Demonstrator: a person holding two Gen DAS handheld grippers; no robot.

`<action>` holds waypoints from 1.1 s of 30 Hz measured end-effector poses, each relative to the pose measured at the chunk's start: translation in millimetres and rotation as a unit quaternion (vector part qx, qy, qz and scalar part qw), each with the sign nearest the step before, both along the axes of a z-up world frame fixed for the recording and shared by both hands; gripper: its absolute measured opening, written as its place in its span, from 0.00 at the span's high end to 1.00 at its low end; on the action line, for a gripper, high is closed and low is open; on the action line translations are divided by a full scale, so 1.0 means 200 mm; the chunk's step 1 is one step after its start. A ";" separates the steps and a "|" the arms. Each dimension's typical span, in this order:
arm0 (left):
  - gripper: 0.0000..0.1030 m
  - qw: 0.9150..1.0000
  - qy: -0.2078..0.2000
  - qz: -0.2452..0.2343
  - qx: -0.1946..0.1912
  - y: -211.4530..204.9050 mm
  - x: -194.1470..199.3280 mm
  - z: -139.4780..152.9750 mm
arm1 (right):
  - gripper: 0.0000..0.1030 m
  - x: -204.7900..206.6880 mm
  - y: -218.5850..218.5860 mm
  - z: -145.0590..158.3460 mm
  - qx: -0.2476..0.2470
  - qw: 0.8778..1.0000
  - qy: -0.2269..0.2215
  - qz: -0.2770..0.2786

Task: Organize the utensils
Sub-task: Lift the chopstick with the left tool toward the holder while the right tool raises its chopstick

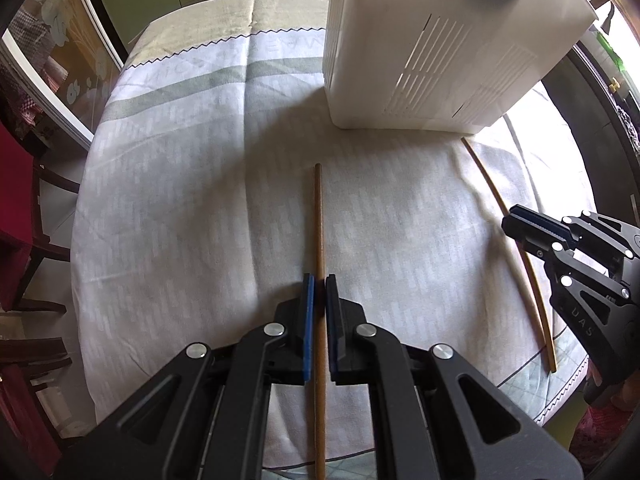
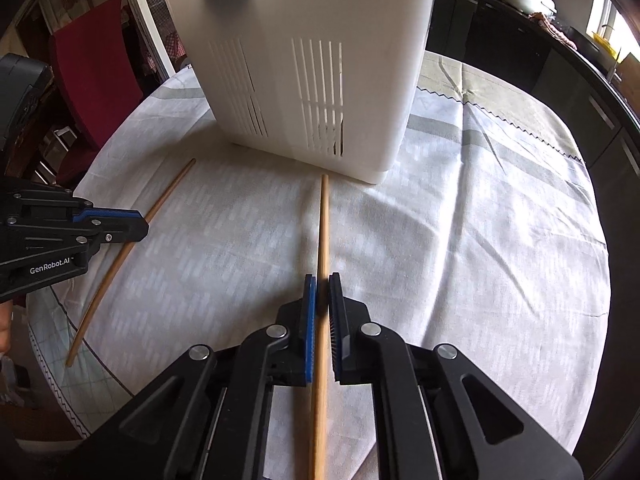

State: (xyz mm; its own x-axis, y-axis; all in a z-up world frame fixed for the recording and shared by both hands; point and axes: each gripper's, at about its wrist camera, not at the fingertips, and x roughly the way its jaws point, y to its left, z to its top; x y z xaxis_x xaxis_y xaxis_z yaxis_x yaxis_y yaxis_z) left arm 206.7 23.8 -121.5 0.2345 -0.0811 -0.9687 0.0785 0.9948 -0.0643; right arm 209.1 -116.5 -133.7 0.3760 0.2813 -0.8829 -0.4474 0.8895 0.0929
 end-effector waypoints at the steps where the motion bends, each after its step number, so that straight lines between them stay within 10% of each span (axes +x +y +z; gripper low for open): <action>1: 0.95 1.000 0.001 0.001 -0.003 0.01 0.01 0.00 | 0.93 0.00 -0.01 0.02 0.007 1.000 -0.004 -0.001; 18: 0.95 0.995 -0.091 0.000 -0.037 0.10 -0.10 0.37 | 0.93 -0.22 -0.32 0.46 0.145 0.976 -0.155 -0.041; 33: 0.95 0.984 -0.176 -0.015 -0.035 0.06 -0.27 0.65 | 0.93 -0.54 -0.46 0.63 0.160 0.961 -0.221 -0.038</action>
